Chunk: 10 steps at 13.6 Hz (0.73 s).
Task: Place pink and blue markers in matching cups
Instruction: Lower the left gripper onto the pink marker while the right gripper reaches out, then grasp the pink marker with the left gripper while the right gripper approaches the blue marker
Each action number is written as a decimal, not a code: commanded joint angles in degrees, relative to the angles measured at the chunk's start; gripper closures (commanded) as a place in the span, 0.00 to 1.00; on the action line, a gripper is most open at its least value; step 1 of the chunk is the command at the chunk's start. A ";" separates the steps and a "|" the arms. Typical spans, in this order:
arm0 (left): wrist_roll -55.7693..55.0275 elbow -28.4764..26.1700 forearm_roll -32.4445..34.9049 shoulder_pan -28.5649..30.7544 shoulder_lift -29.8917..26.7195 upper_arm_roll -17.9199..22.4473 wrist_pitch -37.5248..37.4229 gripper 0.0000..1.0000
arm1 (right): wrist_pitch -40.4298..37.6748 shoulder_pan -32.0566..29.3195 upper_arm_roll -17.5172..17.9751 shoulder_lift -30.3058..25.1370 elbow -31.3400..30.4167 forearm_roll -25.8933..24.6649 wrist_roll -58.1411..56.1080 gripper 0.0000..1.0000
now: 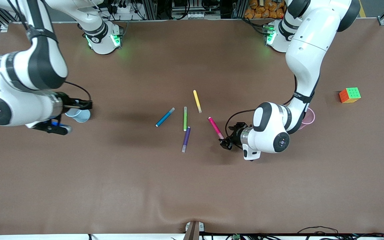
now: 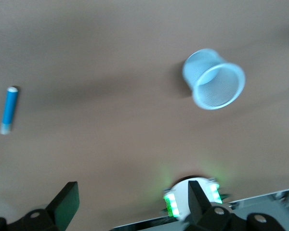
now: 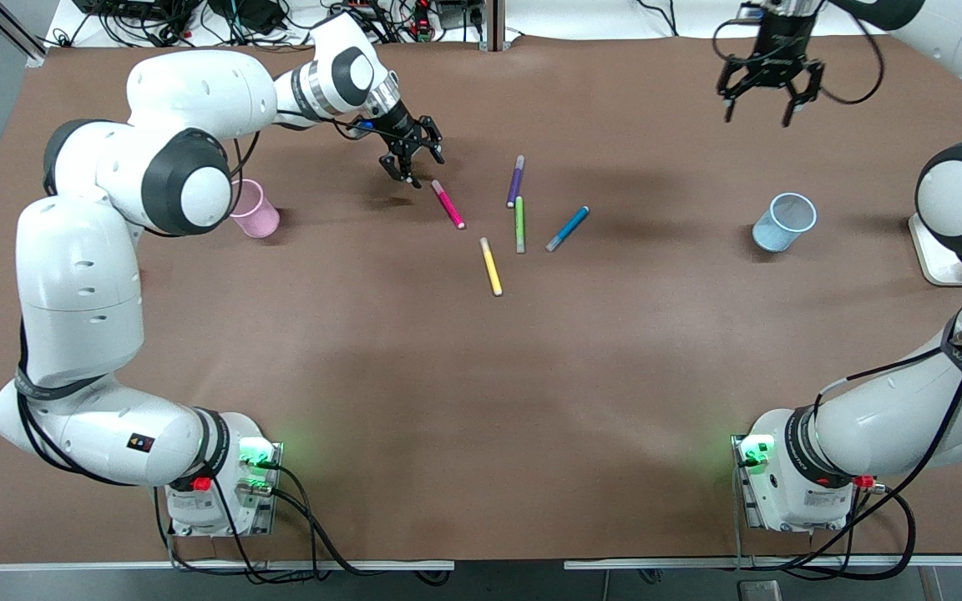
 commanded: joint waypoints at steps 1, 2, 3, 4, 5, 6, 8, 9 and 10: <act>0.12 1.49 -2.39 -0.90 1.50 0.23 0.85 0.31 | 3.26 1.06 -0.56 -0.93 -3.71 5.11 5.70 0.00; 0.12 1.49 -2.39 -1.34 1.77 0.23 1.02 0.37 | 6.06 3.07 -0.56 -1.20 -5.46 5.30 8.76 0.00; 0.12 1.49 -2.39 -1.60 2.20 0.23 1.37 0.42 | 9.40 5.27 -0.56 -1.29 -7.57 5.30 12.79 0.00; 0.12 1.49 -2.39 -1.69 2.64 0.23 2.07 0.46 | 12.48 6.85 -0.56 -1.29 -9.59 5.30 15.62 0.00; 0.12 1.49 -2.48 -2.22 3.00 0.23 2.86 0.46 | 15.64 8.09 -0.56 -1.12 -11.61 5.56 16.78 0.00; 0.12 1.40 -2.39 -2.31 3.17 0.23 3.74 0.46 | 20.11 10.28 -0.56 -1.11 -14.07 5.82 19.83 0.00; 0.12 1.40 -2.39 -2.48 3.70 0.23 4.10 0.46 | 29.86 13.19 -0.39 -0.59 -18.03 6.53 30.10 0.00; 0.20 1.40 -2.39 -2.49 4.05 0.23 4.53 0.47 | 33.22 15.46 -0.39 -0.41 -19.62 7.40 32.06 0.00; 0.20 1.31 -2.39 -2.75 4.14 0.23 4.62 0.54 | 34.82 16.79 -0.47 0.37 -20.07 7.84 32.34 0.00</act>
